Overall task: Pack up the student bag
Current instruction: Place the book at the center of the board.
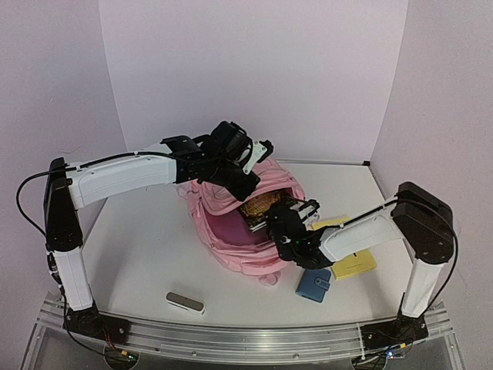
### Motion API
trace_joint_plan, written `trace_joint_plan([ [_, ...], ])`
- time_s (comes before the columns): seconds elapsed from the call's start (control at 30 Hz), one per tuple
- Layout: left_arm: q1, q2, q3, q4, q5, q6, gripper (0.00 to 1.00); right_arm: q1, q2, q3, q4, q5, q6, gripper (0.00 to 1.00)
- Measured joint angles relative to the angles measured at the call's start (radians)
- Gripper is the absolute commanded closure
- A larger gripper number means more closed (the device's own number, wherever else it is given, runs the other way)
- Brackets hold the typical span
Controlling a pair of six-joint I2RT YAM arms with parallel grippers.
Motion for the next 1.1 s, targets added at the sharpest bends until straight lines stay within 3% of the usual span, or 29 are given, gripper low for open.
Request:
trace_joint_plan([
  [0.1, 0.005, 0.0, 0.0, -0.003, 0.011, -0.021, 1.0, -0.004, 0.096, 0.082, 0.018, 0.047, 0.009, 0.63],
  [0.23, 0.021, -0.003, 0.0, -0.005, 0.034, -0.045, 1.0, -0.017, 0.2, 0.21, 0.025, 0.051, -0.048, 0.49],
  [0.3, 0.033, -0.006, 0.0, -0.005, 0.047, -0.054, 1.0, -0.027, 0.227, 0.257, 0.026, 0.029, -0.077, 0.36],
  [0.5, 0.099, -0.036, -0.02, 0.003, 0.121, -0.104, 1.0, -0.043, 0.223, 0.253, 0.022, -0.041, -0.158, 0.11],
  [0.67, 0.167, -0.088, -0.074, 0.018, 0.174, -0.133, 1.0, -0.043, 0.14, 0.148, 0.011, -0.181, -0.221, 0.02],
  [0.87, 0.189, -0.111, -0.107, 0.02, 0.206, -0.151, 1.0, -0.041, -0.034, 0.021, -0.021, -0.353, -0.278, 0.02],
  [1.1, 0.2, -0.148, -0.144, 0.022, 0.23, -0.172, 1.0, -0.032, -0.267, -0.072, -0.179, -0.463, -0.343, 0.02],
])
